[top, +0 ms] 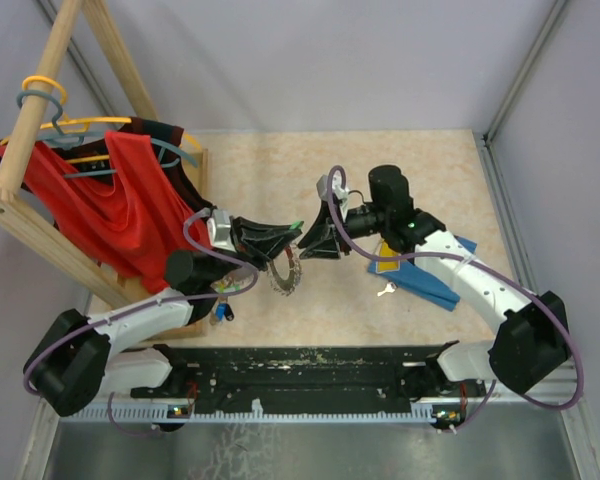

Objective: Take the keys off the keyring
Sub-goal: Remove the key from the keyring.

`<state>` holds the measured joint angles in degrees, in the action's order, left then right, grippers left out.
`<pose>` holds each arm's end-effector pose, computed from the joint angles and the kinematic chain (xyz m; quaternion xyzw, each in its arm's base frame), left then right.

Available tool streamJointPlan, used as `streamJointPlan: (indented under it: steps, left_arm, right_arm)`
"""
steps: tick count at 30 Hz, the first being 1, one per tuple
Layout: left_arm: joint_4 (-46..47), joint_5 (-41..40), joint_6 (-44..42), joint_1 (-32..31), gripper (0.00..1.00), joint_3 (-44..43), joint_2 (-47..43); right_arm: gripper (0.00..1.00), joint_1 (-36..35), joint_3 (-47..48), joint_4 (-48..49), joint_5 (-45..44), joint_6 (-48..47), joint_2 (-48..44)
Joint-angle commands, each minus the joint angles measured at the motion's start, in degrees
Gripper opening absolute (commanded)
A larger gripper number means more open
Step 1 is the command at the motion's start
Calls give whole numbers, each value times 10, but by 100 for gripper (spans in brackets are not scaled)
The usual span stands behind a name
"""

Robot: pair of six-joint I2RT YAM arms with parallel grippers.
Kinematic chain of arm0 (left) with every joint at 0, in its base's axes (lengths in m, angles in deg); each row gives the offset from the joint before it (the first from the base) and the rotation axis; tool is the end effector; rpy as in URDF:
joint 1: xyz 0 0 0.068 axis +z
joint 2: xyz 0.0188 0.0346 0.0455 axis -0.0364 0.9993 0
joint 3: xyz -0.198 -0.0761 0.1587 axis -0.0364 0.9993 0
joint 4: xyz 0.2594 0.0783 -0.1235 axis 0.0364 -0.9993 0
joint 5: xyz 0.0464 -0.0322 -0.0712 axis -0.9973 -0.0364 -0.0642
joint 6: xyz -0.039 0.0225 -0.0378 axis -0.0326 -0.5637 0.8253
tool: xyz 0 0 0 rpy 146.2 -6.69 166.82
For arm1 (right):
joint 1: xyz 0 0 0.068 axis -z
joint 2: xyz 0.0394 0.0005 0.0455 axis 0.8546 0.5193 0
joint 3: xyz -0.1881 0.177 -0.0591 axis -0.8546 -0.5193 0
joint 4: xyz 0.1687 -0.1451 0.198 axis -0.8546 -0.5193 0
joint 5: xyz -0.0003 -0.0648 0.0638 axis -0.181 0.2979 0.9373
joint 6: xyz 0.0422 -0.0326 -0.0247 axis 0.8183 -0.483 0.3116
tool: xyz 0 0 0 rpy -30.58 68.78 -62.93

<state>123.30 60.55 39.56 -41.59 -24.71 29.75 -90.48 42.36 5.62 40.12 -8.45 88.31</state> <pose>0.1962 -0.1864 0.2641 0.2721 0.4346 -0.5252 0.6791 0.2586 0.2062 0.3153 -0.5395 0.5255 0.5324 0.3864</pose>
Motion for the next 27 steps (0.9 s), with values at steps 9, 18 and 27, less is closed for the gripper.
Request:
streamJointPlan:
  steps: [9, 18, 27]
  left_arm:
    - [19, 8, 21, 0, 0, -34, -3]
    - [21, 11, 29, -3, 0, -40, 11]
    - [18, 8, 28, -9, 0, -44, 17]
  right_arm:
    - [32, -10, 20, -9, -34, -25, -9]
    - [32, -10, 29, -11, -35, -21, -14]
    - [31, -10, 40, -16, -33, -12, -19]
